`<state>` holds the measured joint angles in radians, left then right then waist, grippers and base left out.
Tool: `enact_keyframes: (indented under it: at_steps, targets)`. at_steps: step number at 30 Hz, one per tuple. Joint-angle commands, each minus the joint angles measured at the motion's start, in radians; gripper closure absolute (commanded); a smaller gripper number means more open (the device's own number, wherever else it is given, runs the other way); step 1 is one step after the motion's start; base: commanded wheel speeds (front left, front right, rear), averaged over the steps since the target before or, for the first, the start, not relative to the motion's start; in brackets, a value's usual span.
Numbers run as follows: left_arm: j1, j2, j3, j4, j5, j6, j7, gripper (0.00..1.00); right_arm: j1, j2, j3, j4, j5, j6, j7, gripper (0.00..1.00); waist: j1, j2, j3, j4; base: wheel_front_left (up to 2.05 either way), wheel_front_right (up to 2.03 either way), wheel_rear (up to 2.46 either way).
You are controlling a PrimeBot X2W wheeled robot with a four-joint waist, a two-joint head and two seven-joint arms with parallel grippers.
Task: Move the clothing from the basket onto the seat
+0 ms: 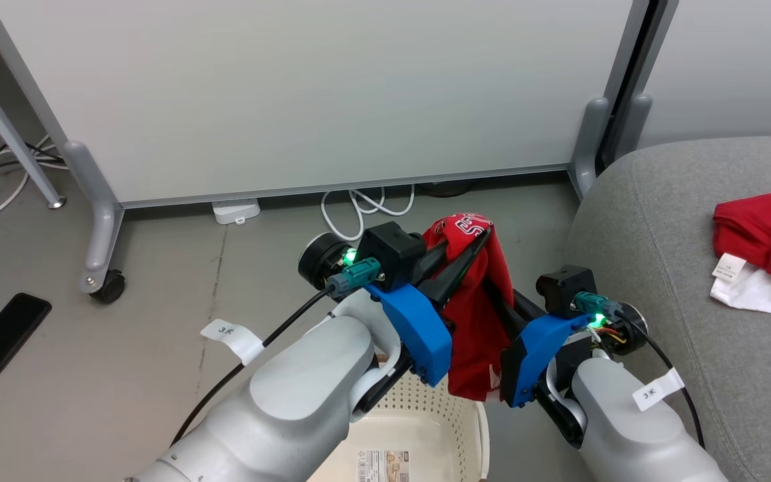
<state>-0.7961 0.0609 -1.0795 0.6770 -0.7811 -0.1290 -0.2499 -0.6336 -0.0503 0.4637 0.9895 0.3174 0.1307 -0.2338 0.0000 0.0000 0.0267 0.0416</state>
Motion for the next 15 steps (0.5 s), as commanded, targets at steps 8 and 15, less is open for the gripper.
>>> enact_keyframes:
  at_steps: [8, 15]
  targets:
    - [0.006, 0.006, 0.001, -0.001, 0.003, 0.008, -0.011, 1.00, -0.018, 0.000, 0.024, 0.020, 0.055, 0.000, -0.023, 1.00, 0.0000, 0.0000, -0.010, -0.008, 0.00, 0.00, 0.00]
    - [0.013, 0.007, 0.000, 0.000, 0.002, 0.014, -0.010, 0.00, -0.027, 0.000, 0.041, 0.030, 0.081, 0.000, -0.028, 1.00, 0.0000, 0.0000, -0.013, -0.010, 0.00, 0.00, 0.00]
